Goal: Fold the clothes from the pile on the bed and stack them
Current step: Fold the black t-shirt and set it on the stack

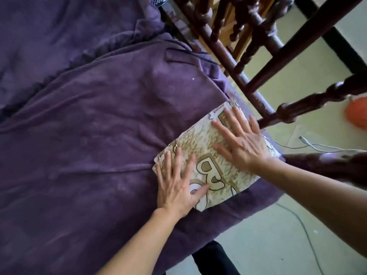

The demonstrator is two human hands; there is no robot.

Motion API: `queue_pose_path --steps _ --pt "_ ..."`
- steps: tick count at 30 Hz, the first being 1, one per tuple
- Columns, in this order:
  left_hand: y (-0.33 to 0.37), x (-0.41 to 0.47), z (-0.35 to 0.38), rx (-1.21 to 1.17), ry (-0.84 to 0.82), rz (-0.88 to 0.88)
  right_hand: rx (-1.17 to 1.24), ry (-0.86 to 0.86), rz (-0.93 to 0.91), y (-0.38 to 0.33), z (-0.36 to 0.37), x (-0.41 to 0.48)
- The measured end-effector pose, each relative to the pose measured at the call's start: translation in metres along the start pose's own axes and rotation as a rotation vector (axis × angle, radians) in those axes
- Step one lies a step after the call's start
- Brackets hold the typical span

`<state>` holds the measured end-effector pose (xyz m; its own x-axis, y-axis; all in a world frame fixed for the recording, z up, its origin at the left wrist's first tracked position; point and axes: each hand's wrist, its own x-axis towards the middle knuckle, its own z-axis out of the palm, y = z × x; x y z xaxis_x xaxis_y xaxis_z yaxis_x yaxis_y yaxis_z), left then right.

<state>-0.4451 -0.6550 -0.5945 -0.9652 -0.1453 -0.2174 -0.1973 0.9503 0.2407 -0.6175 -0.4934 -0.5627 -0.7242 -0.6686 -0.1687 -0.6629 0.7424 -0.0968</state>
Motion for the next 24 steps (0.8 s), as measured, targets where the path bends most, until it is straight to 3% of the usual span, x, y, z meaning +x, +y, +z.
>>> queue_pose_path --steps 3,12,17,24 --pt "-0.008 0.004 0.018 0.082 -0.065 -0.033 0.012 -0.162 0.109 0.011 0.022 0.009" --pt "-0.021 -0.04 -0.03 0.038 -0.221 -0.1 -0.122 -0.203 0.126 -0.034 -0.021 -0.001" --pt "-0.063 -0.135 -0.071 -0.019 -0.376 -0.242 0.025 -0.087 -0.065 -0.138 -0.043 -0.038" --pt "-0.148 -0.309 -0.093 -0.199 -0.29 -0.493 0.085 -0.169 -0.256 -0.335 -0.047 -0.111"
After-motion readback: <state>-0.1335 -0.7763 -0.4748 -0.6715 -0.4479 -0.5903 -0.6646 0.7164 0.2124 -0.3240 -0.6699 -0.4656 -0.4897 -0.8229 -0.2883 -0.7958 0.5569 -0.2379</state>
